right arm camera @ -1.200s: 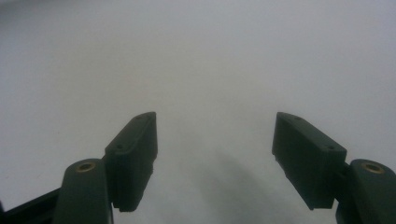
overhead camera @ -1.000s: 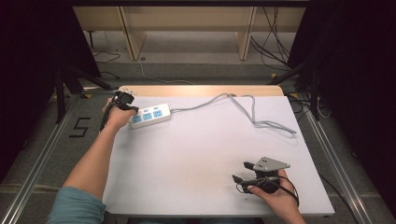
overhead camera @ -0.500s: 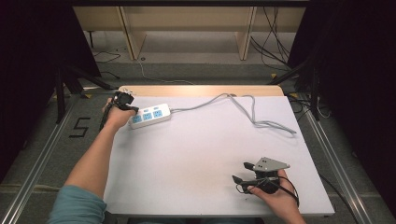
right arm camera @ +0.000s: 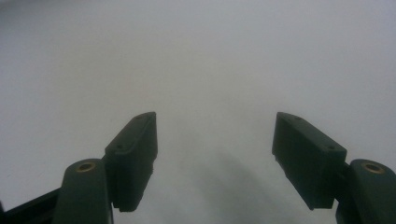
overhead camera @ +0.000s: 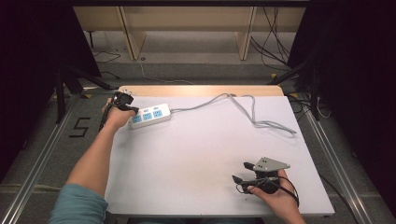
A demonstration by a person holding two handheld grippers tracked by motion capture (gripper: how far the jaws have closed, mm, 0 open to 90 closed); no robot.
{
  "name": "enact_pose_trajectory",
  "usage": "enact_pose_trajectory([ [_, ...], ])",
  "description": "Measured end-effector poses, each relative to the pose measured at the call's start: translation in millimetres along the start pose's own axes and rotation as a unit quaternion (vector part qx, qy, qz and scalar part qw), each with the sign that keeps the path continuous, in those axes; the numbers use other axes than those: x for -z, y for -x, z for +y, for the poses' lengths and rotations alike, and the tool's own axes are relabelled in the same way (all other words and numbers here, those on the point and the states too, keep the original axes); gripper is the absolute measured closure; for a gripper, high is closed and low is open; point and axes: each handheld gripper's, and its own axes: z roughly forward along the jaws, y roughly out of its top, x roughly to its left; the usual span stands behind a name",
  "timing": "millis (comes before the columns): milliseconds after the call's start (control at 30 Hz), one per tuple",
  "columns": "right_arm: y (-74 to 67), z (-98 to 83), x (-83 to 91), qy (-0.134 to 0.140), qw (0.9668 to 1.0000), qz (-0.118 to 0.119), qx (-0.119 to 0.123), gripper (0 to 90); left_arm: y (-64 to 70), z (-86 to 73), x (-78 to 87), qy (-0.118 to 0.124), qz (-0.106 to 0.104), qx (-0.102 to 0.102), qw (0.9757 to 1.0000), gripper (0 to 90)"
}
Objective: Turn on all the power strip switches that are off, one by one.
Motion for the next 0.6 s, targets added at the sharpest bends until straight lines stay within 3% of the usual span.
enact_pose_trajectory([
  [600,0.3,-0.2,0.1,0.000,1.0000,0.000,0.000,32.1,2.0,0.1,-2.0,0.001,-0.003,-0.008,1.0000,90.0],
])
